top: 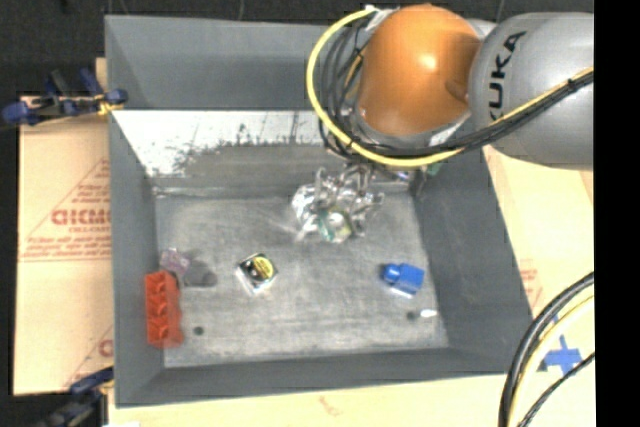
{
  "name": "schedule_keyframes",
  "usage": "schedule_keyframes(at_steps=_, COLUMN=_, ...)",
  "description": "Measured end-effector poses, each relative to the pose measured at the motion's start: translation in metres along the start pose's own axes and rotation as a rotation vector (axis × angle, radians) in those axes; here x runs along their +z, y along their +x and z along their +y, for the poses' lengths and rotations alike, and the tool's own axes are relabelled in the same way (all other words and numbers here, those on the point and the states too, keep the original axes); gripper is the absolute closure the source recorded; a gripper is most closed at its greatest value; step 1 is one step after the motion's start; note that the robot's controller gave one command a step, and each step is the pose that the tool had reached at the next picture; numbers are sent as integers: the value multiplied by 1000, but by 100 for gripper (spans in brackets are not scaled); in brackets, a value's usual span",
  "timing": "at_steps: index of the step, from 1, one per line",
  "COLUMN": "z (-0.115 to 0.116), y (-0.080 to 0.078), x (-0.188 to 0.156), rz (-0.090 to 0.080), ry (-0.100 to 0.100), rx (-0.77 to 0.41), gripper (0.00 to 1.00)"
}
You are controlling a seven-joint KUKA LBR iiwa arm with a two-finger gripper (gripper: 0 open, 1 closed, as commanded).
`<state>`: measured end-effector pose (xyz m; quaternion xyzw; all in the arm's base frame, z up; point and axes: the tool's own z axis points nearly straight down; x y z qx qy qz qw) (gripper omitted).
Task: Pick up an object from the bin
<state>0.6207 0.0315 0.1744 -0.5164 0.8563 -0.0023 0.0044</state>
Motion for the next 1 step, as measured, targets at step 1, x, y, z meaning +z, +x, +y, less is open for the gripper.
schedule_keyframes(at_steps=1, z=-2, y=0, x=-23, rz=2, ry=-2, rx=8, gripper=100)
